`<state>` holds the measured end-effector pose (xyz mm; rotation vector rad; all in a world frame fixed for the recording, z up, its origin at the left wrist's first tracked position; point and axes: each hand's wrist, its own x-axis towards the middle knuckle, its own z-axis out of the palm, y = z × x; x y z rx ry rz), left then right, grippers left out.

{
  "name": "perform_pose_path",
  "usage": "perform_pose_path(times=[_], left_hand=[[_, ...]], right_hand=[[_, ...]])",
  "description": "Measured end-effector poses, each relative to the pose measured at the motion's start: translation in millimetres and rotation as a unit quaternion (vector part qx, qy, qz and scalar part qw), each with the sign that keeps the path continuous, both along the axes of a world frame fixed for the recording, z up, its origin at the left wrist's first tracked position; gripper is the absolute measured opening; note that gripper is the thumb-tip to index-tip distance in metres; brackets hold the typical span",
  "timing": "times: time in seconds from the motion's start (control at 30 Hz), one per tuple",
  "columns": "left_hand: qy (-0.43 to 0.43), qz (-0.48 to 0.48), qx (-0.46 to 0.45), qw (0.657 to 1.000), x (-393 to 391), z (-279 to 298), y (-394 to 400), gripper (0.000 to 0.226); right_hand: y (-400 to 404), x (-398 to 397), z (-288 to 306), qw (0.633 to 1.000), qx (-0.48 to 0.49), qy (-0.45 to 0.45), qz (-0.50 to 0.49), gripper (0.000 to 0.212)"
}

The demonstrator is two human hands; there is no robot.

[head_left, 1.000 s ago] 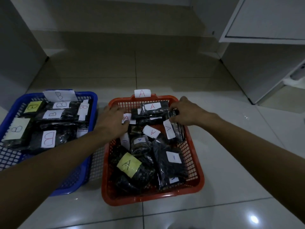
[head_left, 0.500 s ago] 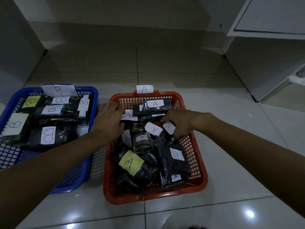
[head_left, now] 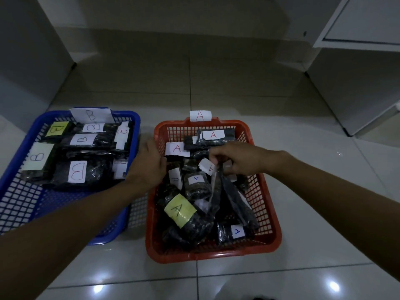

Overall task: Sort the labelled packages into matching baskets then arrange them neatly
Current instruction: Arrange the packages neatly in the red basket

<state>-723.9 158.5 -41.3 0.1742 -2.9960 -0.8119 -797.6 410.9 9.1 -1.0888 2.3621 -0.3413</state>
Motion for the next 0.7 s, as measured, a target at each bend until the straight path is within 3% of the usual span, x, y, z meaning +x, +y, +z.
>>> perform_pose_path(times=[0.1,0.2,0.37,0.5,0.7], left_hand=[[-0.059,0.01,0.039,0.997,-2.1,2.8,-3.9,0.043],[-0.061,-0.004,0.04,0.997,-2.3,6.6,-4.0,0.037],[-0.092,0.024,0.078,0.992,-8.1,11.3,-8.6,0.026],[-0.097,0.045,0.098,0.989,-13.5,16.2,-14.7,0.031],[-0.129,0.028,0.097,0.986,-10.7,21.6,-14.3,0.035]], right_hand=[[4.2,-5.6,3.9,0.998,-0.038,0.016,-0.052,0.022],[7.2,-7.4,1.6,0.991,-0.049,0.025,-0.12,0.021],[8.1,-6.9,-8.1,0.972,-0.051,-0.049,-0.222,0.021],[9.3,-12.8,-2.8,0.929,-0.107,-0.114,-0.334,0.018],[-4.8,-19.3,2.1,0.868,-0.204,-0.183,-0.415,0.021]])
